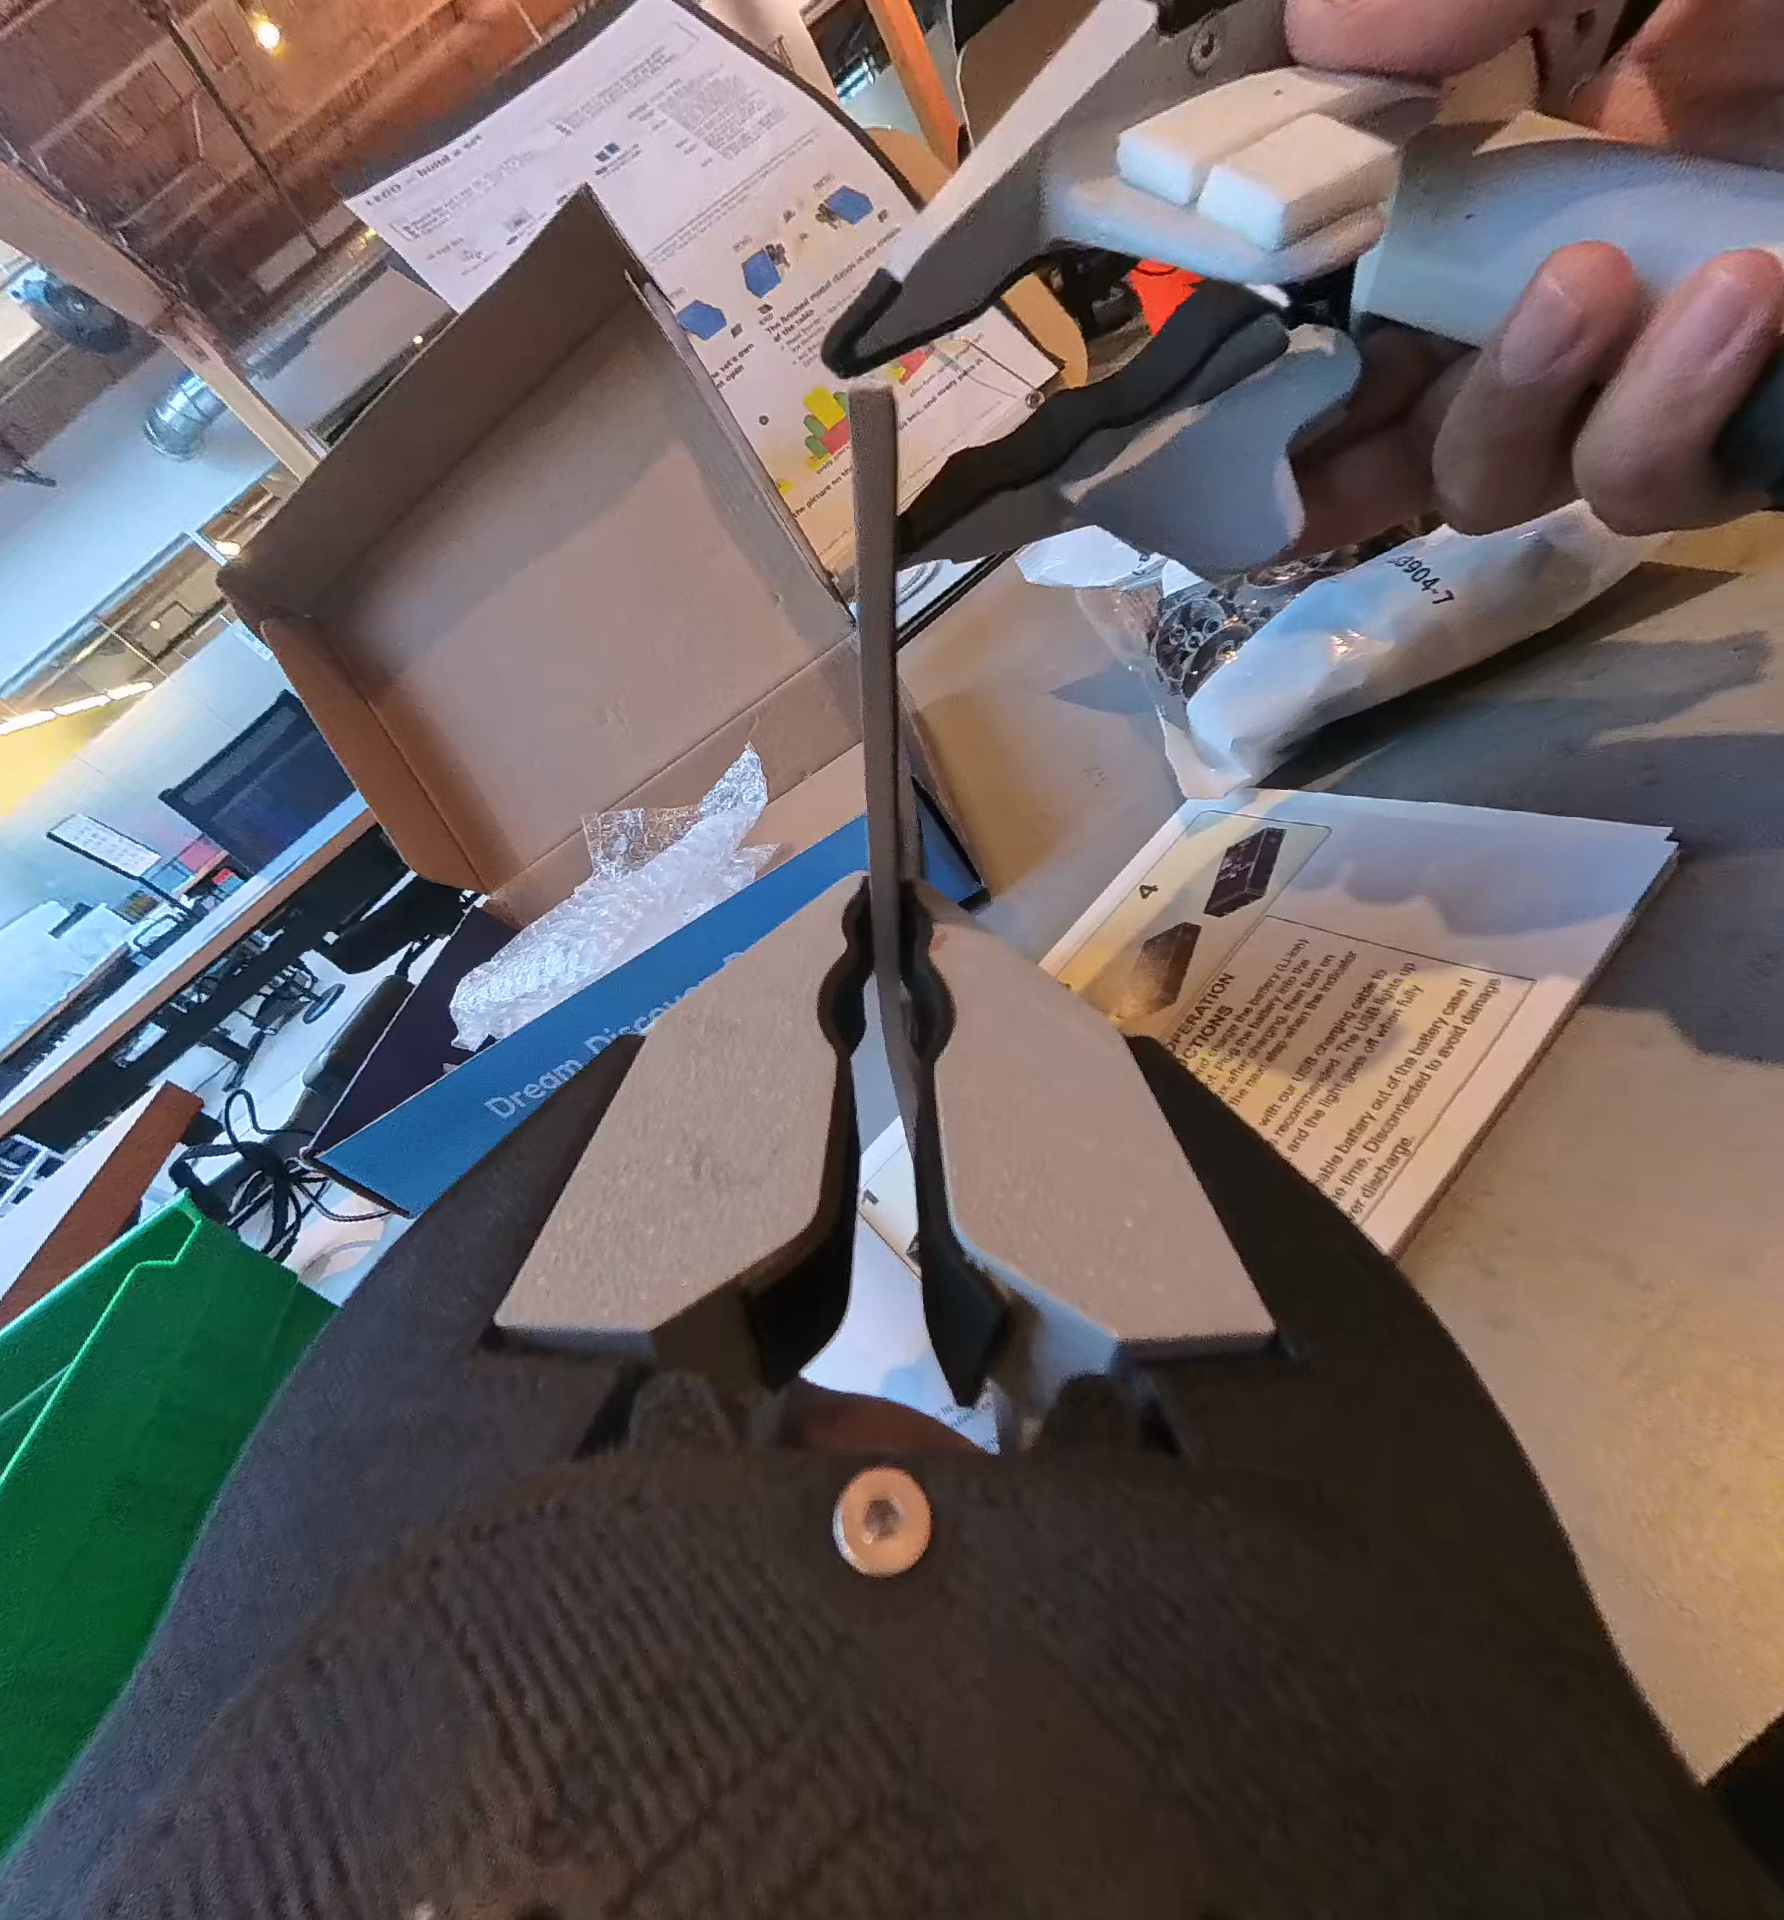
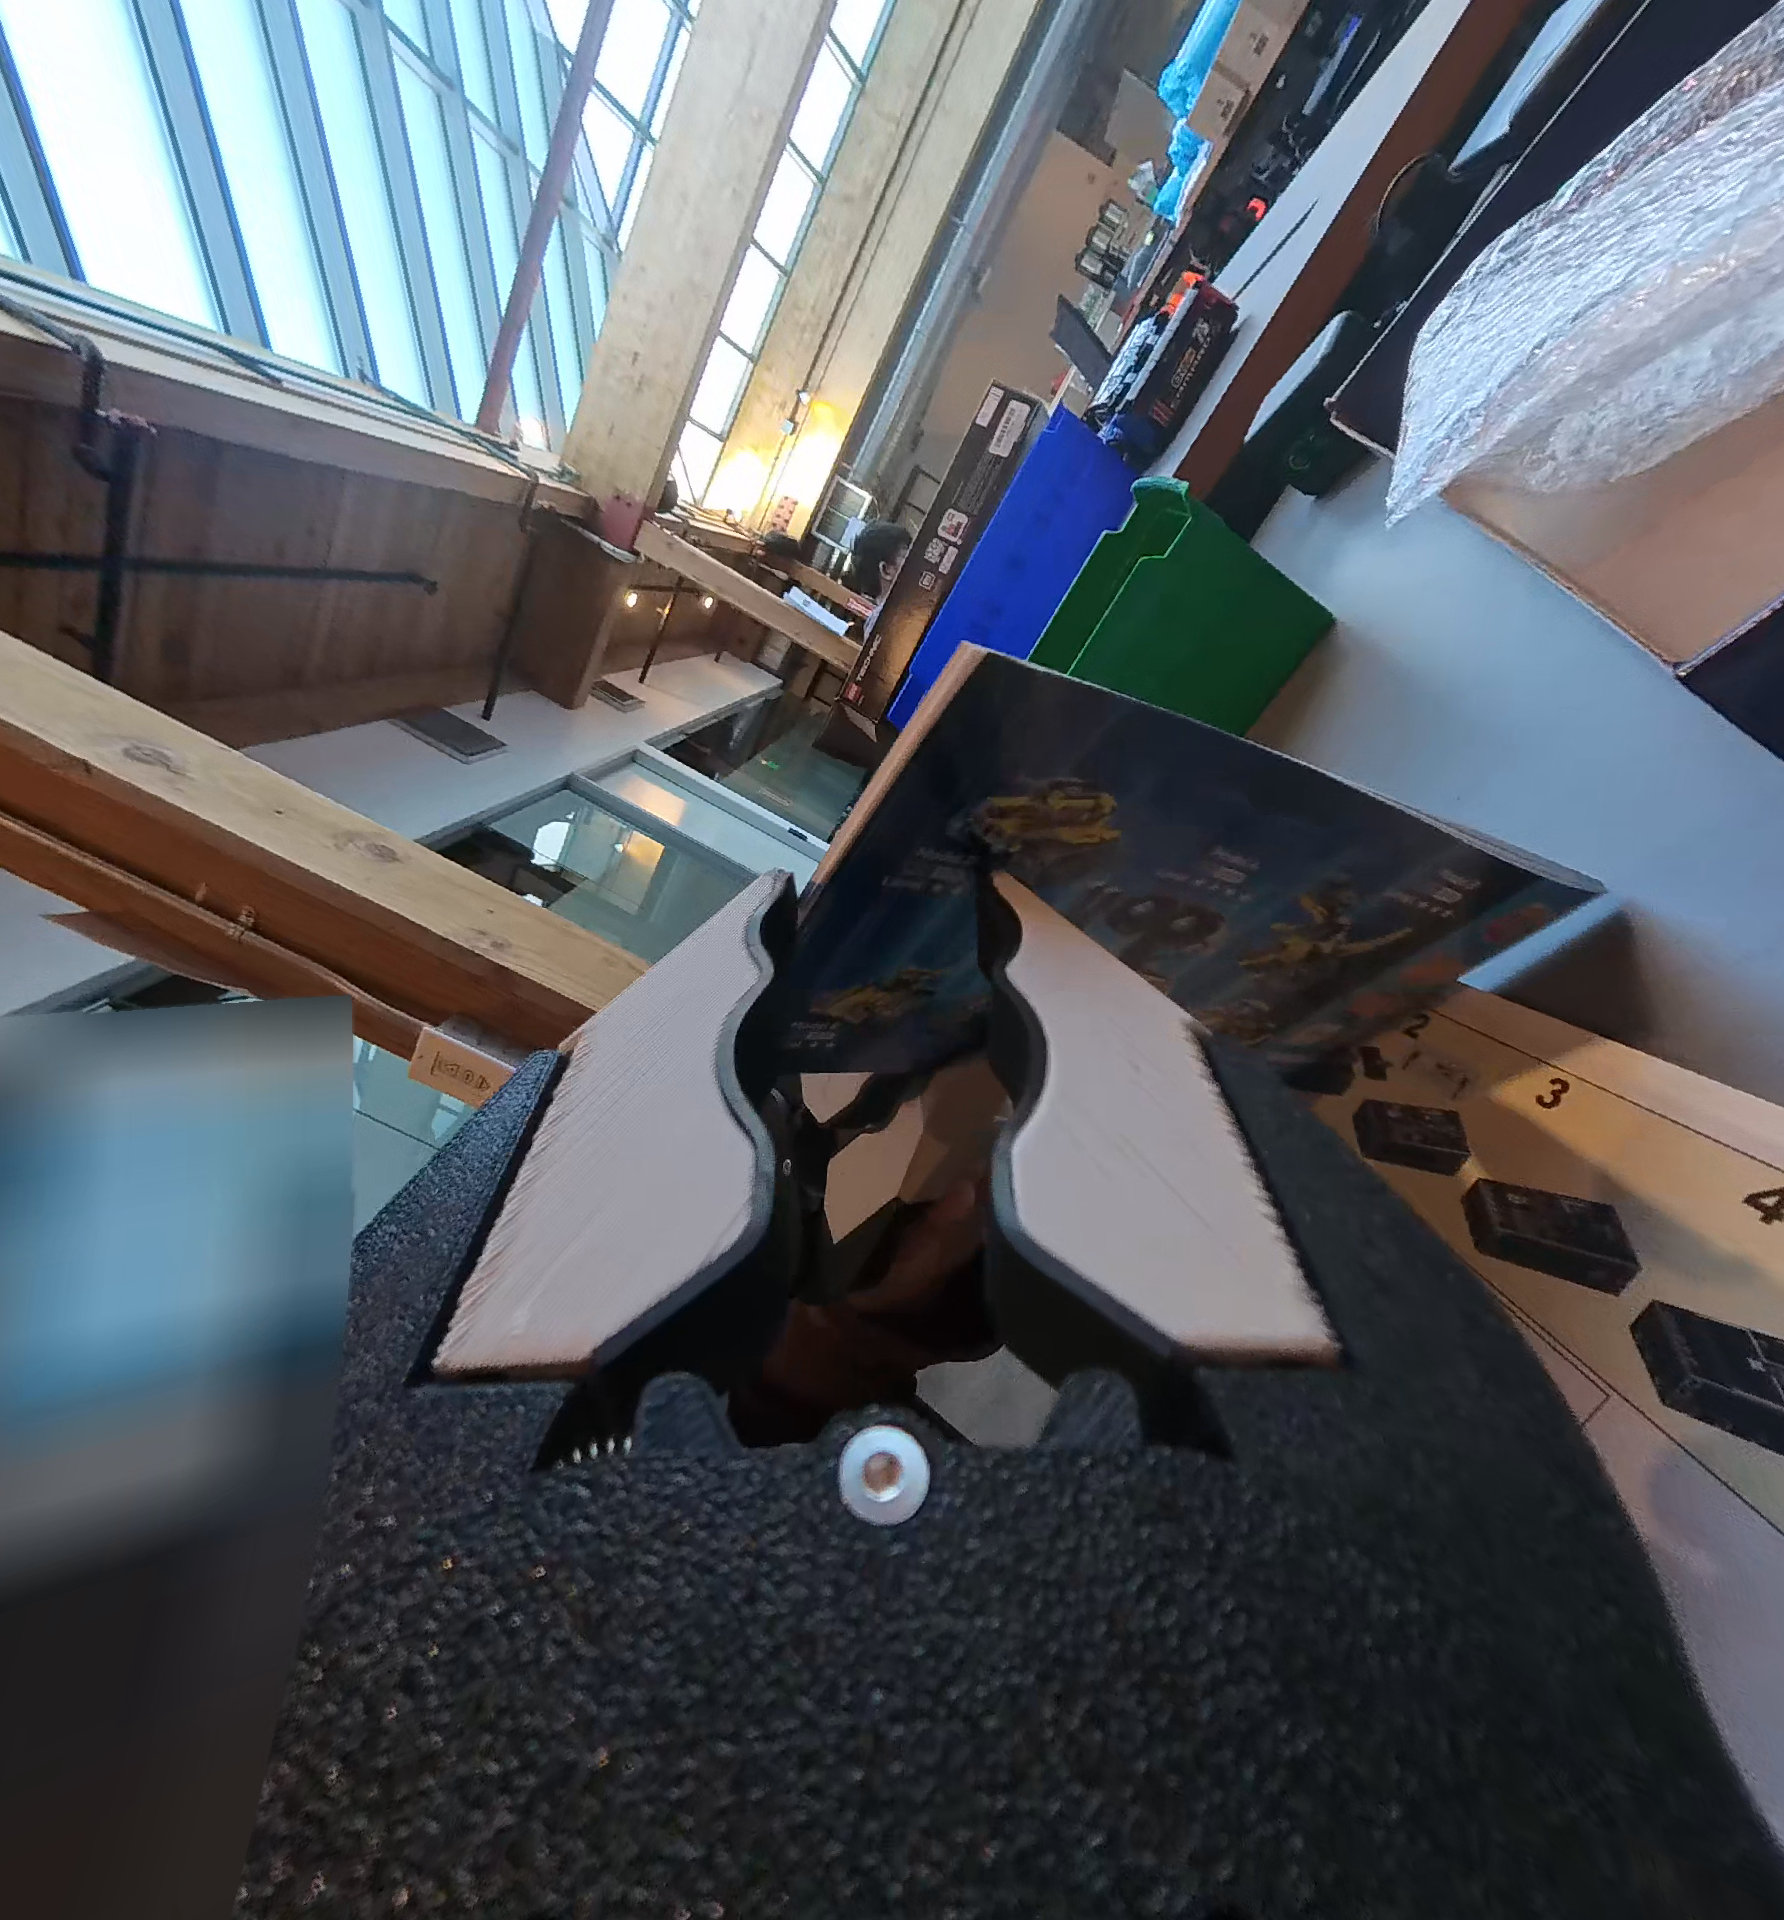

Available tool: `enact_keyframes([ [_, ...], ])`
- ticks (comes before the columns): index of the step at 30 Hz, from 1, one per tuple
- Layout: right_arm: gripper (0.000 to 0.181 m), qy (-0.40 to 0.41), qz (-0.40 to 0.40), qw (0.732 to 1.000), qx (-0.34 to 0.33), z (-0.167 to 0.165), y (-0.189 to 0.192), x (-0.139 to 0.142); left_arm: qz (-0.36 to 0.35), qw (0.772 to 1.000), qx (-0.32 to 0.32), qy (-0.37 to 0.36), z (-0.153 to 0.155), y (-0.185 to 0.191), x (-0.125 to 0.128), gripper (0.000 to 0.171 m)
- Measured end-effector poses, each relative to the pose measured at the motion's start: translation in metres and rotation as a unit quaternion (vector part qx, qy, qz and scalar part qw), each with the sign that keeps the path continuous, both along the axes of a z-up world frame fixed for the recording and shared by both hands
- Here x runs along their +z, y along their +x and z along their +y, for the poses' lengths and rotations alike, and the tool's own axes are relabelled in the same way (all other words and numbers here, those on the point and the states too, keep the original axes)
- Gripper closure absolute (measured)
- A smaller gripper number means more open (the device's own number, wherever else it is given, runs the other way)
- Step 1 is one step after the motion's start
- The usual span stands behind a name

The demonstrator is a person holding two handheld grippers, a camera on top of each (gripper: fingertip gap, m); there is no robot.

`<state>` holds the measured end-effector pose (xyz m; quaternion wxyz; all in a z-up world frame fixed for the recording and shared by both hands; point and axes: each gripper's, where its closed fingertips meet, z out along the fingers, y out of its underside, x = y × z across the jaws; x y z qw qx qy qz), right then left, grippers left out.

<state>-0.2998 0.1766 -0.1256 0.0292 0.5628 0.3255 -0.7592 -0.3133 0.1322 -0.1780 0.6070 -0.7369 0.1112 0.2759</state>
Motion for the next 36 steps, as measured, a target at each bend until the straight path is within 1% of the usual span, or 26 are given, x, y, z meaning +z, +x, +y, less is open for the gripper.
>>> enact_keyframes([
  [5,0.151,-0.002,0.002,1.000,0.001,0.000,0.000,0.000,-0.003,1.000,-0.001,-0.001,0.000,0.000,0.000,0.171],
  [16,0.153,-0.037,0.021,0.999,0.002,0.000,-0.001,0.003,-0.026,1.000,-0.011,-0.001,0.001,0.004,-0.002,0.171],
  [29,0.155,-0.049,0.022,0.999,0.003,0.000,-0.002,0.002,-0.025,1.000,-0.017,-0.004,0.002,0.008,-0.004,0.171],
  [36,0.169,-0.058,0.035,0.998,0.010,0.001,0.002,0.006,-0.030,0.999,-0.025,-0.008,0.003,0.012,-0.007,0.169],
])
